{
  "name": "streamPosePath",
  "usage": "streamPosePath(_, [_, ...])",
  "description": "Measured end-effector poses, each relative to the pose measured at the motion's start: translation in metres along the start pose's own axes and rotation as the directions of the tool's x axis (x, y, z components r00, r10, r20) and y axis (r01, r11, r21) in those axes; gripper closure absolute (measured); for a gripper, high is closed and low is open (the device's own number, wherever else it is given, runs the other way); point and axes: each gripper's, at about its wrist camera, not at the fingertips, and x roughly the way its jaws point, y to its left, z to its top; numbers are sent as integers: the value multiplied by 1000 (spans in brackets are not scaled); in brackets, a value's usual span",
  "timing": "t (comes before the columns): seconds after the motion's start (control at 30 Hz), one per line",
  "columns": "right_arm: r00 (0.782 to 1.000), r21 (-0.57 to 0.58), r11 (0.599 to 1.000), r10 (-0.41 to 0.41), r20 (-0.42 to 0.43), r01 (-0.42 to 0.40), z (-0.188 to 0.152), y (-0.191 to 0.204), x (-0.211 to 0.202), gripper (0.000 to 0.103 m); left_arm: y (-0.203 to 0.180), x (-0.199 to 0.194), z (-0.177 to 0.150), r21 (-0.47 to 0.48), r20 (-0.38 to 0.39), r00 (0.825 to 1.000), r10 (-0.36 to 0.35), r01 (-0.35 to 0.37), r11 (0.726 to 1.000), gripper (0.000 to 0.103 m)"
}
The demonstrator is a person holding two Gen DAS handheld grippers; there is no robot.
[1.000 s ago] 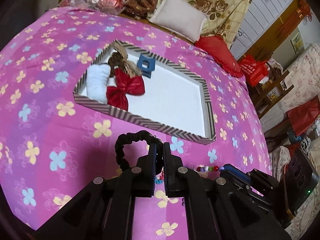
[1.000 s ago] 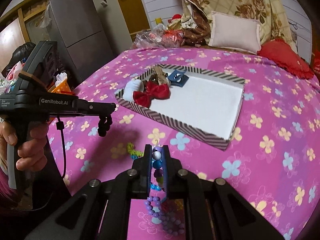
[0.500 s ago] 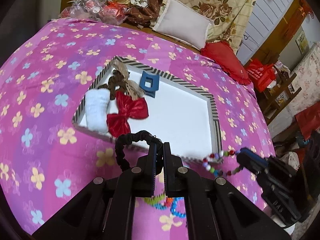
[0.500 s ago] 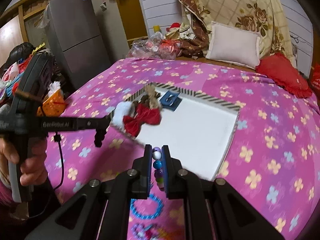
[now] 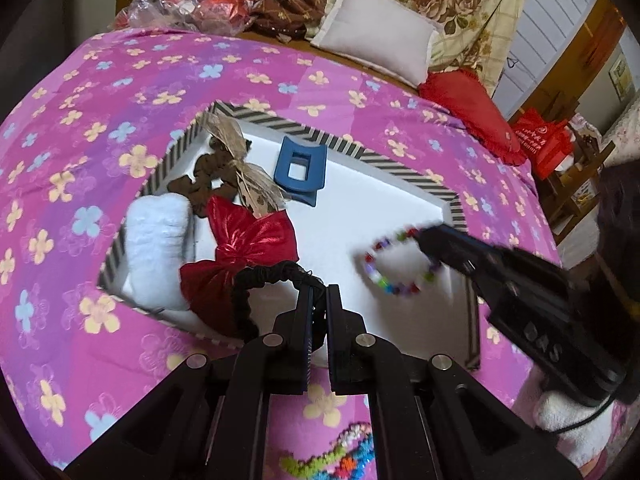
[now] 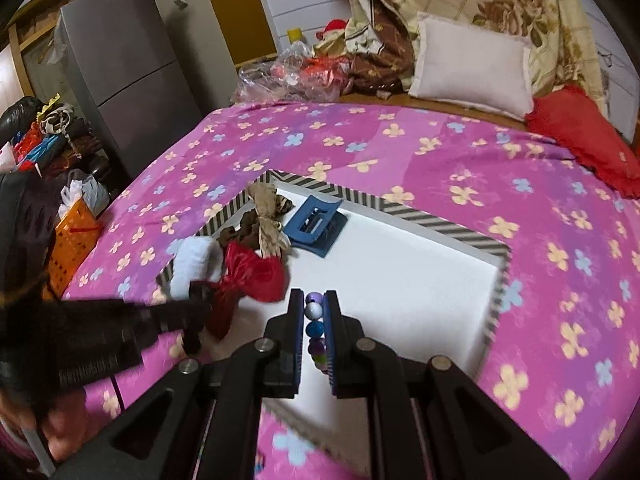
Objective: Organize jewelry
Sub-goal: 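Carry the black scrunchie with the left tool while the right tool carries the multicolour bracelet into the tray, then open the right tool to release the multicolour bracelet while the left tool releases the black scrunchie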
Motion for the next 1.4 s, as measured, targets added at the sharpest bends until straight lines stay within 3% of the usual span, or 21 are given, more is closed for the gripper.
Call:
streamPosePath(0.1, [1000, 11, 1000, 9, -30, -9, 13, -7, 27, 93, 0, 15, -1, -6, -25, 1000, 3, -4, 1000, 96])
streamPosePath(0.4, [994, 76, 994, -67, -83, 73, 44, -48, 97, 93, -1, 50, 0, -30, -62, 998, 4, -5, 1000, 96])
streamPosePath(0.67, [991, 135, 983, -120, -52, 126, 49, -62, 119, 93, 0, 65, 2, -39, -54, 998, 10, -12, 999, 96])
streamPosePath(0.73, [993, 159, 981, -108, -53, 115, 48, -65, 116, 84, 0, 64, 2, -33, -45, 999, 22, -24, 999, 94])
streamPosePath(0.8, [994, 164, 980, -103, -46, 110, 46, -66, 109, 75, -1, 61, 0, -17, -36, 999, 36, -37, 999, 73])
streamPosePath(0.87, [994, 170, 980, -98, -43, 104, 42, -64, 97, 71, -1, 57, -2, -17, -23, 999, 24, -24, 1000, 67])
streamPosePath(0.97, [996, 170, 982, -75, -43, 81, 34, -59, 76, 68, -5, 46, -4, 12, -3, 999, 47, -47, 999, 65])
streamPosePath(1.03, [996, 150, 985, -81, -39, 86, 28, -52, 57, 58, -6, 38, -6, 20, 13, 998, 58, -59, 998, 64])
streamPosePath(1.23, [995, 106, 989, -103, -9, 103, 9, -35, -6, 45, -7, 16, -15, 45, 48, 994, 102, -104, 994, 64])
streamPosePath(1.4, [993, 87, 989, -122, 1, 121, -17, -20, -55, 40, -8, -6, -28, 61, 71, 990, 120, -125, 990, 64])
